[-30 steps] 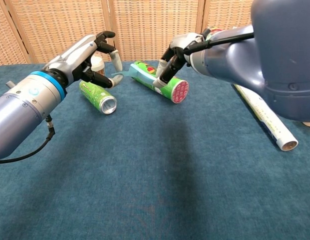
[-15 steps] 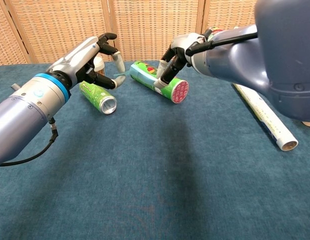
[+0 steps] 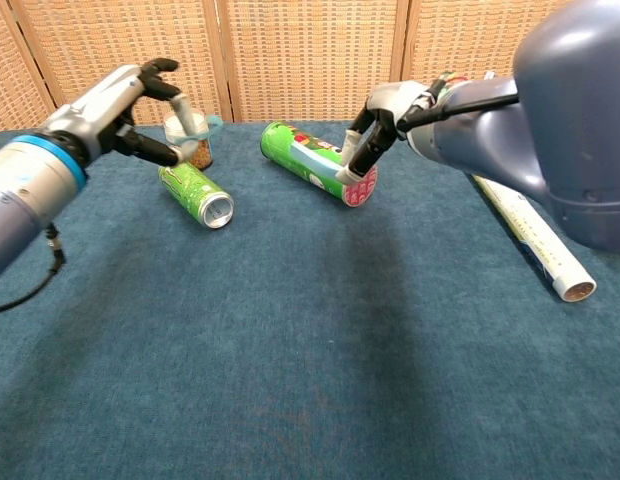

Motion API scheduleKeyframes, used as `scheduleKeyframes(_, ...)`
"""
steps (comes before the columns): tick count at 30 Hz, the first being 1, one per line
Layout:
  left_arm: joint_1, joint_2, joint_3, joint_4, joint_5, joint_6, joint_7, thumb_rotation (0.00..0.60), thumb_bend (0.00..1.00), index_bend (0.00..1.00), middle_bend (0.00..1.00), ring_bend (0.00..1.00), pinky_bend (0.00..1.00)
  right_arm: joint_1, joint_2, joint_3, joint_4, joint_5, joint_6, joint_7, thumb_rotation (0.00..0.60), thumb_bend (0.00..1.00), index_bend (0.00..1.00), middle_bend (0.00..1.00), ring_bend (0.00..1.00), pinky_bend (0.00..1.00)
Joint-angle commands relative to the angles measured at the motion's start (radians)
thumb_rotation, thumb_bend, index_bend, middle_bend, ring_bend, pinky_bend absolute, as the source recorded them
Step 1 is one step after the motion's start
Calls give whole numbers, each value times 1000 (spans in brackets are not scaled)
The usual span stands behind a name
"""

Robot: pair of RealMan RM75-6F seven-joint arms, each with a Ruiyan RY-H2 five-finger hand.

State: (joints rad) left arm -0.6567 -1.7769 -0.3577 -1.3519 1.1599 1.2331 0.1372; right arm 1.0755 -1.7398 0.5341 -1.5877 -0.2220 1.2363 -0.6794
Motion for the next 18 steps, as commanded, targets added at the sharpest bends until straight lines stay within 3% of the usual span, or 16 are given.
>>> scheduleKeyframes(1,26,54,3,-15,-6,-11,-26,600,555,823,0,0,0,-2,-5,-14,19,-3,-9,-1,600,488,635,0,0,0)
scheduleKeyframes(8,66,170,40,-59,-14,-45,-6,600,547,825,0,0,0,1,-26,-39,51,3,-17,-17,600,492,634,0,0,0)
scheduleKeyframes(11,89,239,61,-80,-26,-63,18,600,473,805,0,0,0,4,-39,-47,61,17,-20,-30,600,468,633,0,0,0)
scheduleKeyframes(12,92,251,63,-87,-32,-69,24,600,412,745,0,0,0,4,-40,-47,60,19,-22,-31,600,399,593,0,0,0)
scheduleKeyframes(14,96,278,66,-100,-57,-85,45,600,293,529,0,0,0,2,-41,-47,55,17,-26,-28,600,183,419,0,0,0)
scheduleKeyframes(15,97,288,67,-107,-67,-92,54,600,233,364,0,0,0,0,-41,-47,53,15,-27,-26,600,85,300,0,0,0)
scheduleKeyframes(16,99,304,67,-118,-83,-104,64,600,189,224,0,0,0,-3,-40,-46,48,14,-29,-22,600,33,214,0,0,0)
scheduleKeyframes(18,102,340,70,-144,-115,-130,84,600,125,44,0,0,0,-9,-34,-42,31,14,-29,-15,600,0,47,0,0,0)
